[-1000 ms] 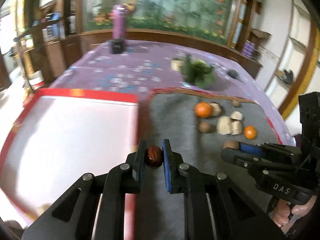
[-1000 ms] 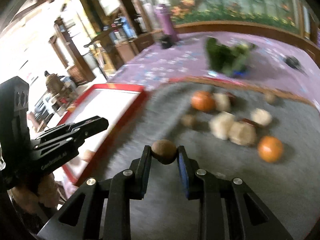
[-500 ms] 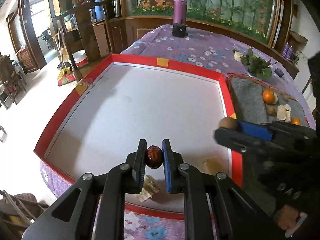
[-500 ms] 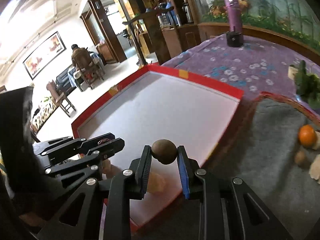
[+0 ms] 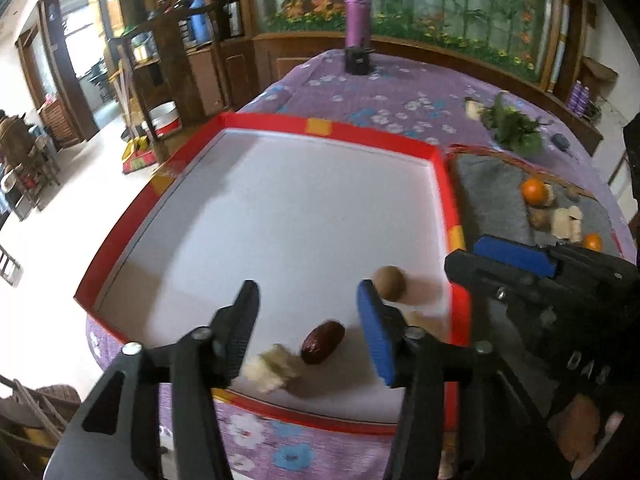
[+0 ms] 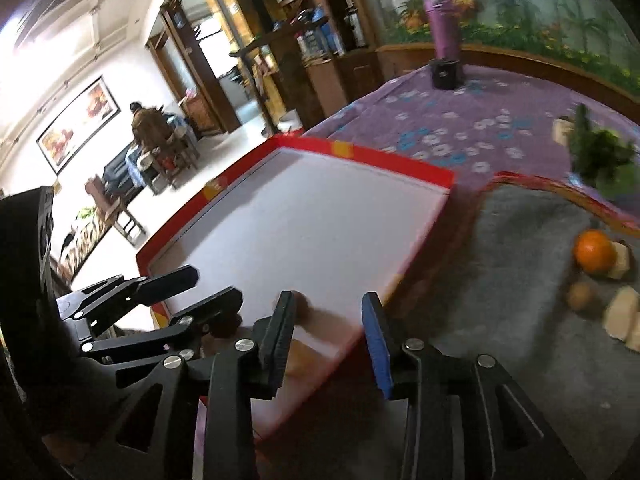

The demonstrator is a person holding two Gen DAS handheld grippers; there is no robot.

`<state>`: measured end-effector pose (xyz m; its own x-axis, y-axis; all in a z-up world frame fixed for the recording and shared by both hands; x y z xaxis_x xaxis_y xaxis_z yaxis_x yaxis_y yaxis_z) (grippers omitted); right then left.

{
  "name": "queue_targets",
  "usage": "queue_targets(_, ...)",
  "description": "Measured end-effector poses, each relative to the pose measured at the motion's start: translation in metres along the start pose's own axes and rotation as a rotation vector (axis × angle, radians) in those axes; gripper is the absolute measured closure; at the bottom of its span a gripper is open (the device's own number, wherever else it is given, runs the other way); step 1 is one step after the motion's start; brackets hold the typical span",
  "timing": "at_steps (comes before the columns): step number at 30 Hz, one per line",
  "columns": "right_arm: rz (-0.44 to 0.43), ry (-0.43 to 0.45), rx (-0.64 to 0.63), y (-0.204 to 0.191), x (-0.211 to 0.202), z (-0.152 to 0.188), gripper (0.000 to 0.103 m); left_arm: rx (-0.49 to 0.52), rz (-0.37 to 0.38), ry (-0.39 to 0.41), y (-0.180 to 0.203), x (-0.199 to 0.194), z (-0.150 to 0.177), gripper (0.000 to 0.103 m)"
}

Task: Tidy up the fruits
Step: 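Carry the date and brown fruit over the white tray and open both tools, then move both open tools back over the grey mat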

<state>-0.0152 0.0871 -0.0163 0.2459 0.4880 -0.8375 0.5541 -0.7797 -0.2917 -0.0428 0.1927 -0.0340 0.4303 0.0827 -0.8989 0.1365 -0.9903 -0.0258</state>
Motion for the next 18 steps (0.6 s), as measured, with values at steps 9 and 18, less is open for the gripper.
queue_targets(9,0.118,0.096,0.172,0.116,-0.076,0.043,0.061,0.21,0.076,-0.002,0.092,-0.012,0.003,0.048)
queue_targets(18,0.066,0.011,0.288,0.195,-0.081,0.059,0.058,0.367,0.148,-0.043,0.176,-0.01,0.008,0.048)
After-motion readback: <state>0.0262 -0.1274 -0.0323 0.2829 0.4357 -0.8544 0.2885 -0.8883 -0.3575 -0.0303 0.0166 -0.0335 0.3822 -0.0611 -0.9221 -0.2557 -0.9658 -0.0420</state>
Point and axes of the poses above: each gripper's, at about its wrist camera, not at the fingertips, and x roughly the way its jaws point, y to its right, z to its underside, the point moved 8 cm from there along x, roughly the way its jaws point, and after that the axes turned 14 degrees about -y, right-handed, at the moved point
